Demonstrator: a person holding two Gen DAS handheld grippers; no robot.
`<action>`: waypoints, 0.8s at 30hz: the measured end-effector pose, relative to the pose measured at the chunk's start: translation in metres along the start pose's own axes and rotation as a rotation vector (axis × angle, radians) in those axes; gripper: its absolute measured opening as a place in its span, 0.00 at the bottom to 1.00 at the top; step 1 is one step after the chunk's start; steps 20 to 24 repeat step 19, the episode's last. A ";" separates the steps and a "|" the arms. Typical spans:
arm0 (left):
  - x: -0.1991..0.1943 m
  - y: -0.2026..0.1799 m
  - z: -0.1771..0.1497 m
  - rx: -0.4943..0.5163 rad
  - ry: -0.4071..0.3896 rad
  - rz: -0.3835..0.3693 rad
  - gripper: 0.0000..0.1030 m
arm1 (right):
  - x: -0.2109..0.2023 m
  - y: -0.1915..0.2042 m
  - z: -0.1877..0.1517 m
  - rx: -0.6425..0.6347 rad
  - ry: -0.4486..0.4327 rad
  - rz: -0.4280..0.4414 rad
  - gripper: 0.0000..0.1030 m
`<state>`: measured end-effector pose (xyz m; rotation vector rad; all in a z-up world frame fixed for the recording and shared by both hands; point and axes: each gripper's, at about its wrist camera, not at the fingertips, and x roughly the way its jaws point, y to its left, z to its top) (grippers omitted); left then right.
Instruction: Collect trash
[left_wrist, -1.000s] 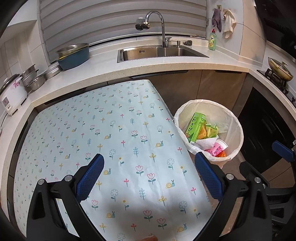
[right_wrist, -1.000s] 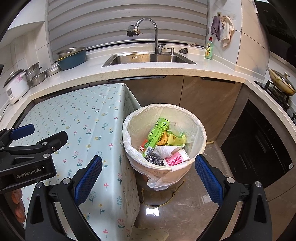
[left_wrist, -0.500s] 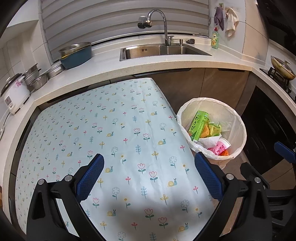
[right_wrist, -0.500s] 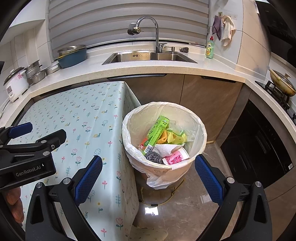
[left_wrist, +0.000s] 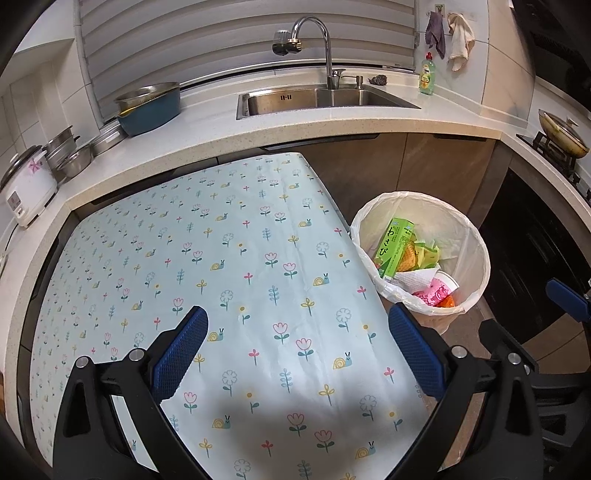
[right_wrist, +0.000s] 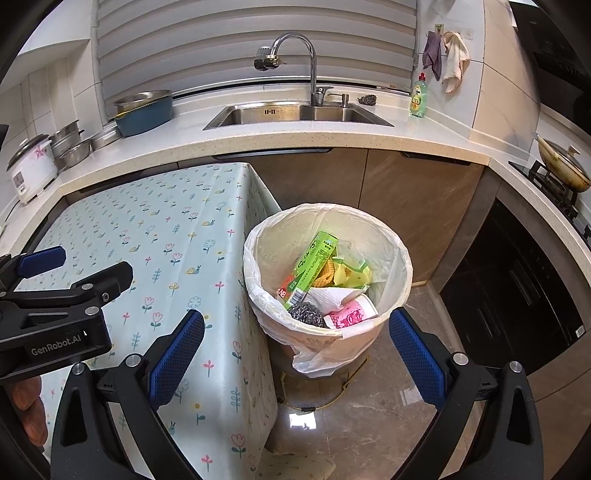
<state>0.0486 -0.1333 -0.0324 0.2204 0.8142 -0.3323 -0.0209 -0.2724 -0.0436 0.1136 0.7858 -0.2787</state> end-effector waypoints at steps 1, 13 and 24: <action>0.000 0.000 0.000 -0.001 -0.001 0.000 0.91 | 0.000 0.000 0.000 0.001 0.000 0.000 0.94; -0.001 0.000 -0.001 -0.006 -0.005 -0.005 0.91 | 0.000 0.000 0.001 -0.001 -0.003 0.000 0.94; 0.003 0.002 -0.002 -0.008 0.005 -0.012 0.91 | 0.000 0.000 0.001 -0.002 -0.004 0.002 0.94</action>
